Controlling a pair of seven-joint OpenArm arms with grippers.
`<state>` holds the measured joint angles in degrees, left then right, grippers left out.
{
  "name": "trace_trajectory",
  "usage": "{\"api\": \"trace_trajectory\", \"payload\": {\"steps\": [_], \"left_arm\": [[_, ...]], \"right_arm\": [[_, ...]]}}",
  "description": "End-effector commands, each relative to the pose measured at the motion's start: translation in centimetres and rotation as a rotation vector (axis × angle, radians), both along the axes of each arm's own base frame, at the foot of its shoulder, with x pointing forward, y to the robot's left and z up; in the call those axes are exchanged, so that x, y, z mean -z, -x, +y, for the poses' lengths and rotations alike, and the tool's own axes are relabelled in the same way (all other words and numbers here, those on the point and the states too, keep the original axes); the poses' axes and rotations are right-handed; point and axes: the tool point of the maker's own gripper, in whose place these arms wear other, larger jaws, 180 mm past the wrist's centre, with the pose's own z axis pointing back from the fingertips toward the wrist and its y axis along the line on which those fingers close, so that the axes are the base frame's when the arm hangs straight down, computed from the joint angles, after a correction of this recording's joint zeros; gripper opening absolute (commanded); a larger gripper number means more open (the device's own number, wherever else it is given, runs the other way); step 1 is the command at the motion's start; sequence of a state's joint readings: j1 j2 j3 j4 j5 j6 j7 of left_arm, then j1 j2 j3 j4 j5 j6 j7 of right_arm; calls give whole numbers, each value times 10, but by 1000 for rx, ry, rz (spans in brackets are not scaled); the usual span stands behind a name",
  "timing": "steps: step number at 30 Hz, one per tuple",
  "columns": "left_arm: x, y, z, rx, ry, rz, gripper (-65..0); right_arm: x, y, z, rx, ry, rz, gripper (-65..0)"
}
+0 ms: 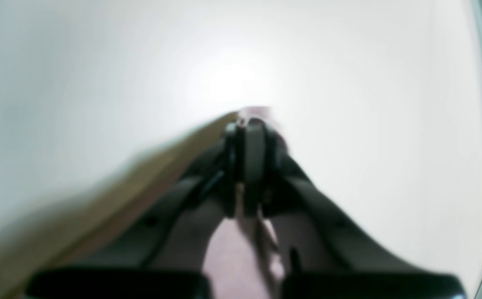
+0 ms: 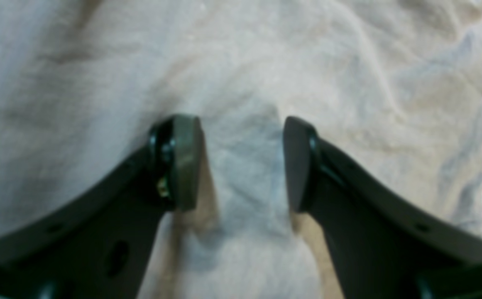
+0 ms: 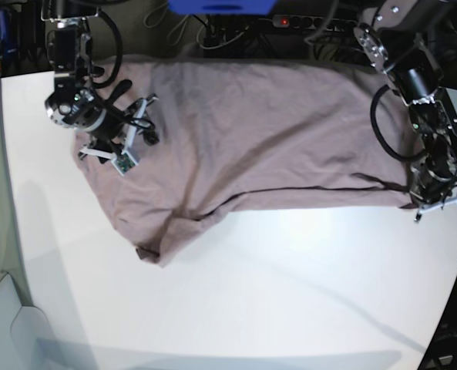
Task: Layout the t-shirt on the table in an organized manner, then fold the t-shirt properly
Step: 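Reposition the left gripper along the shirt edge and regrasp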
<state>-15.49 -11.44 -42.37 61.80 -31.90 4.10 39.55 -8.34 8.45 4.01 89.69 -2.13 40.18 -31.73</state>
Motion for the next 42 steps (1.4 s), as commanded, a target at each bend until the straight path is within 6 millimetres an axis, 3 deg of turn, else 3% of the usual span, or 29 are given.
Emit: {"api": "trace_trajectory", "payload": {"steps": [1, 9, 13, 20, 25, 29, 33, 42], "left_arm": [[-20, -12, 9, -7, -28, -52, -647], [-47, -40, 8, -17, -18, -124, -648], [-47, -60, 9, -47, 15, -142, -649], [-26, -83, 13, -91, 15, -80, -649], [-19, -64, 52, -244, -17, -16, -649], [-22, -54, 70, -312, -2, -33, -648], [-38, -64, 76, -315, -13, -64, -646], [-40, -67, 75, -310, -8, -66, -645]], "right_arm": [[-4, -2, -4, 1, 16, -9, -360], [-4, -3, -4, 1, 15, -11, -360], [-4, -3, -4, 1, 14, -12, -360], [-4, -2, -4, -1, 15, -10, -360], [-4, -3, -4, 1, 15, -11, -360], [-4, -2, -3, -2, 15, -10, -360], [-3, -2, -3, -3, 15, -9, -360], [-2, 1, -3, -2, 15, -2, -361]]}}
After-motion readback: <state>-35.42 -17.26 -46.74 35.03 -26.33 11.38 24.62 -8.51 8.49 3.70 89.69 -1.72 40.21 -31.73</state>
